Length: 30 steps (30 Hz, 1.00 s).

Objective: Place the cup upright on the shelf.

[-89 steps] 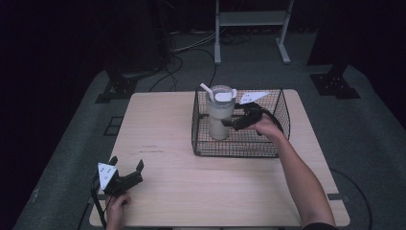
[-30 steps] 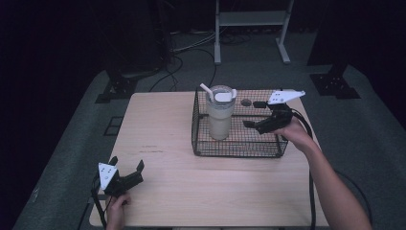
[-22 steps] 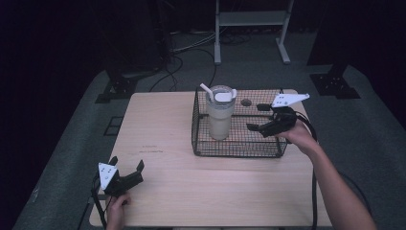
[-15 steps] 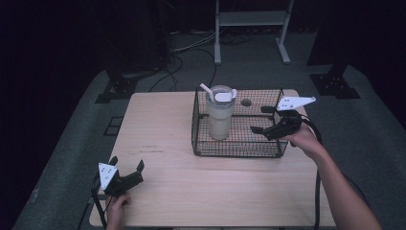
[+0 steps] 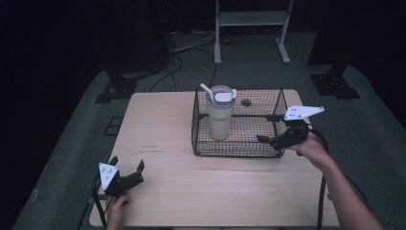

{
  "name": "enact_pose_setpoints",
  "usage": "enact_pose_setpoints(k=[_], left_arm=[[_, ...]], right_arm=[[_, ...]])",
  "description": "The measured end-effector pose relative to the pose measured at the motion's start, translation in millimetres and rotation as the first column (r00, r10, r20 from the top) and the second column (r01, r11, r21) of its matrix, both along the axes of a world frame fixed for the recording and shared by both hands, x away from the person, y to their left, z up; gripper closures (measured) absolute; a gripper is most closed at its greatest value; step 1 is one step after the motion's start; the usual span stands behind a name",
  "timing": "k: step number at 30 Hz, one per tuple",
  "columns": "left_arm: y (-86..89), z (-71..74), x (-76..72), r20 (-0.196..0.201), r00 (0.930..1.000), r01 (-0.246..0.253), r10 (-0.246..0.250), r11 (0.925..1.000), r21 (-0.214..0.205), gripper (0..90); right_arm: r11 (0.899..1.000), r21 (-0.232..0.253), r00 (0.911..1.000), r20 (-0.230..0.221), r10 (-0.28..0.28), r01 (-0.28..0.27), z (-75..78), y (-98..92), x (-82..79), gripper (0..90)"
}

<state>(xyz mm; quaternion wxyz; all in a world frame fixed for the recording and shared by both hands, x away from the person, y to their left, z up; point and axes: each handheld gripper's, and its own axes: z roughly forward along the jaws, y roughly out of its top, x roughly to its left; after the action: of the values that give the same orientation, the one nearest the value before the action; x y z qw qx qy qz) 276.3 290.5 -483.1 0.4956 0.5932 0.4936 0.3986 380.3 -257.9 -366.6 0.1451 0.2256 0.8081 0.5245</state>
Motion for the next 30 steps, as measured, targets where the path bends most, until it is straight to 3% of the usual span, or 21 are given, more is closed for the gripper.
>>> enact_pose_setpoints(k=[30], left_arm=[[-0.3, 0.0, -0.6, 0.004, 1.0000, -0.006, 0.006, 1.0000, -0.005, 0.0]], right_arm=[[0.999, 0.035, 0.9993, -0.012, -0.034, 0.035, -32.7, -30.6, -51.0, 8.2]])
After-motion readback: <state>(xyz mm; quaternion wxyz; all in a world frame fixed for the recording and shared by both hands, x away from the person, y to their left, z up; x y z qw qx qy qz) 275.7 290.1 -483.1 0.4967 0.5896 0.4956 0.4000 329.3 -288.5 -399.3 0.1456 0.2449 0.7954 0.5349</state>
